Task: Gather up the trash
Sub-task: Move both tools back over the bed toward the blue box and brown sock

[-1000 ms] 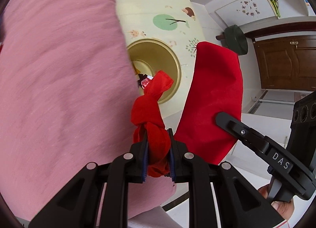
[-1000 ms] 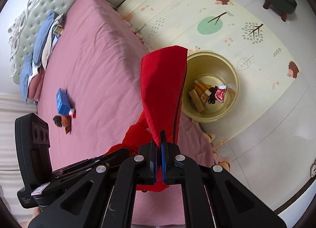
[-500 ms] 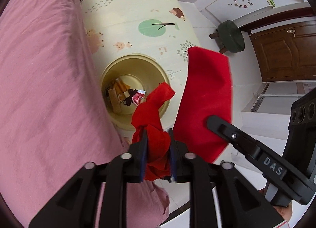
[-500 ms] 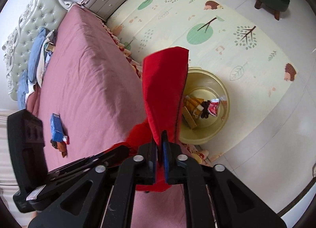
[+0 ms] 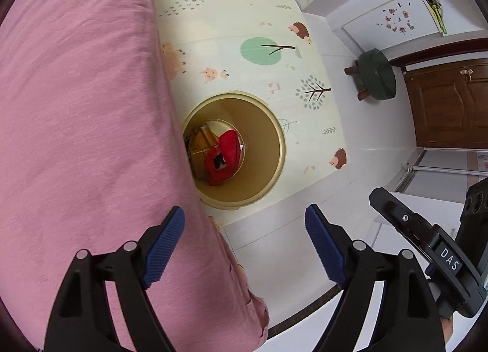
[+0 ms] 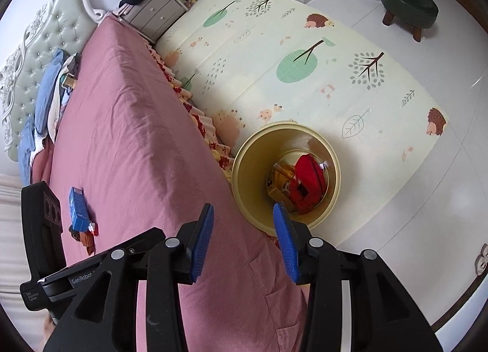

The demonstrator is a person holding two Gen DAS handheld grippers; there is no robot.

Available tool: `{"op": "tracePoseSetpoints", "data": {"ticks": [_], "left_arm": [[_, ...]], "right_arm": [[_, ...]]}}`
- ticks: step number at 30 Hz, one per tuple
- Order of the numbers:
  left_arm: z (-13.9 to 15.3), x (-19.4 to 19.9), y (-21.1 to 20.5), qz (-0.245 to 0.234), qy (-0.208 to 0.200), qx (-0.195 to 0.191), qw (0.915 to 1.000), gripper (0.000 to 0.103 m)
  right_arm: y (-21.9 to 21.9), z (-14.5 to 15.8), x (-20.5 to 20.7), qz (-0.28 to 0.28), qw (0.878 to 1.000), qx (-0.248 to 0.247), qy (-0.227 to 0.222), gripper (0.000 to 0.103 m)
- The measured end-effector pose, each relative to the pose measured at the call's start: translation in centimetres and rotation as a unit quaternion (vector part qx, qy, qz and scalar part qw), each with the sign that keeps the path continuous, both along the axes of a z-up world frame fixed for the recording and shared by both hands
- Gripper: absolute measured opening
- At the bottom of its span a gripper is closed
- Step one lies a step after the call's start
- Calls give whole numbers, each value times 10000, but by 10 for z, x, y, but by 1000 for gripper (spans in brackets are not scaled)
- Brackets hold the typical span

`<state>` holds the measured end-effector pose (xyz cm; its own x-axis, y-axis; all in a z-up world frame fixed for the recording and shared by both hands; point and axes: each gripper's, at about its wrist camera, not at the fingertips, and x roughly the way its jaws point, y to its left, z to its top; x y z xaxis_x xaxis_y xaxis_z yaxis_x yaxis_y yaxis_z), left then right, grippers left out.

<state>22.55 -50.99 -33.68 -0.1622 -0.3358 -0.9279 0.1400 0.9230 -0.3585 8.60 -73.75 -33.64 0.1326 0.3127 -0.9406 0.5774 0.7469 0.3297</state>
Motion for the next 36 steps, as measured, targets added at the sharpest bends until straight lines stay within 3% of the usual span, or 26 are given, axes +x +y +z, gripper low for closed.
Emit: {"op": "tracePoseSetpoints", "data": {"ticks": [9, 25, 36], "left_arm": [[24, -21, 61, 297, -200, 38, 9994, 81], [48, -72, 246, 1150, -415, 375, 9918, 81], [61, -84, 344, 1440, -642, 607, 9856, 81]], "right_arm": [[59, 15, 9, 459, 9988, 176, -55, 44], [247, 47, 18, 1706, 9837, 499, -284, 45], [351, 56, 27, 2102, 9747, 644, -400, 50]]}}
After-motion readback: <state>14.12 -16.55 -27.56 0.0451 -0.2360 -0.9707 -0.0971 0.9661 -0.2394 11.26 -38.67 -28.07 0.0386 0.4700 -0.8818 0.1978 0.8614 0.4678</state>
